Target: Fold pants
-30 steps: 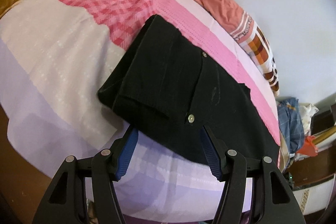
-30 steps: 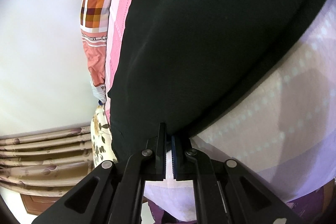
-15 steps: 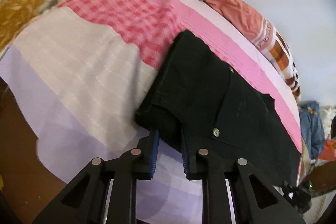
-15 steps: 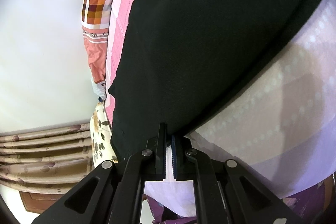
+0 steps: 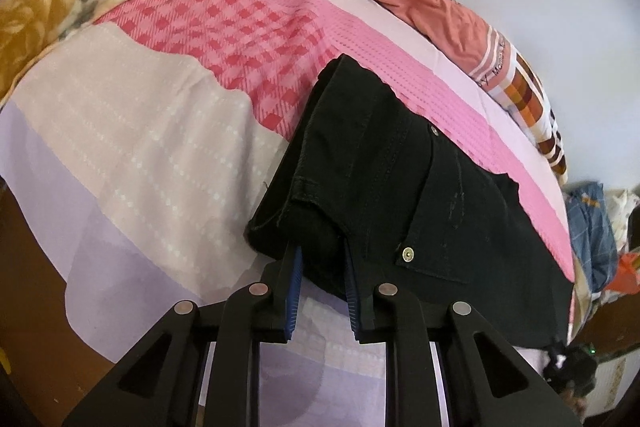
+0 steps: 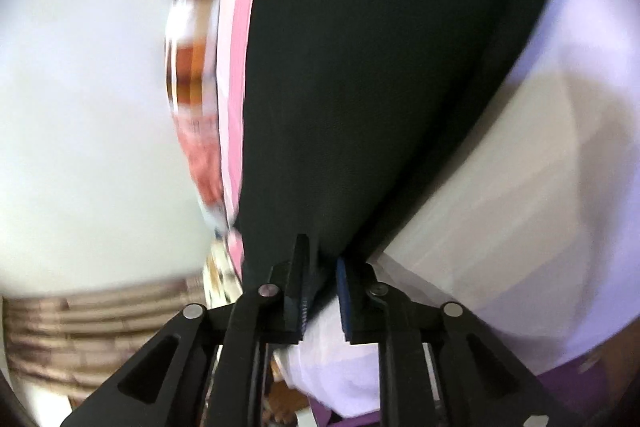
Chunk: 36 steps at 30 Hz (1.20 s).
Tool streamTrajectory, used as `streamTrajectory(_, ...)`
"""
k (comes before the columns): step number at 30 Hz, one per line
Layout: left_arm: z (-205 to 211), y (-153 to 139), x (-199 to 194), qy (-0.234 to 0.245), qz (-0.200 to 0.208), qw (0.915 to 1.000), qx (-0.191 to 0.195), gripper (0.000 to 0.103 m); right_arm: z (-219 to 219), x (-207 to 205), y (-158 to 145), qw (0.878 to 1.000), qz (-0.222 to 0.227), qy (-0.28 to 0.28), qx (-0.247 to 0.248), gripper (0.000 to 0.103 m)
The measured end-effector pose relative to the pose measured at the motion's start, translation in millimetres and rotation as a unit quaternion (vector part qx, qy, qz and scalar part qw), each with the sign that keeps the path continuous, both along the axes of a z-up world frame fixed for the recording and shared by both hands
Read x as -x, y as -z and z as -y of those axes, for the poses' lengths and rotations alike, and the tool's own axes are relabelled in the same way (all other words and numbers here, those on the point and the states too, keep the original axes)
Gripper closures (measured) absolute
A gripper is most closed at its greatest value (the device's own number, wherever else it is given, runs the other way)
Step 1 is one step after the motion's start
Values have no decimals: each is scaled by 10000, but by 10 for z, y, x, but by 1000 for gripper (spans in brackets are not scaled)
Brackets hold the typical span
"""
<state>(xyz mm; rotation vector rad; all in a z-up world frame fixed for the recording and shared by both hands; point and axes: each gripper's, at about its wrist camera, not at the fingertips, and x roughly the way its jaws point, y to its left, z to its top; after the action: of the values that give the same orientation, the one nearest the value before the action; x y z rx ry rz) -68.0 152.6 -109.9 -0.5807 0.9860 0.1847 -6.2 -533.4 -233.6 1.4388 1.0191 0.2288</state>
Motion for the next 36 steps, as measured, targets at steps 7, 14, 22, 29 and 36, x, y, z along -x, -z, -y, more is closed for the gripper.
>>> streamTrajectory(7, 18, -9, -23, -18, -19, 10000, -38, 82, 1047, 107, -44, 9937, 76, 980, 533, 94)
streamTrajectory(14, 37, 0, -33, -58, -65, 9999, -123, 80, 1311, 233, -122, 9901, 114, 937, 1039, 99)
streamTrajectory(22, 42, 11, -42, 28, -87, 9997, -221, 80, 1392, 298, 51, 9910, 224, 1109, 718, 100)
streamTrajectory(29, 4, 21, -30, -27, -37, 10000, -82, 75, 1717, 582, -9, 9802, -56, 1766, 888, 91)
streamTrajectory(36, -41, -147, 27, -130, 279, 9995, -57, 72, 1204, -10, -1057, 9708, 1036, 645, 2066, 90)
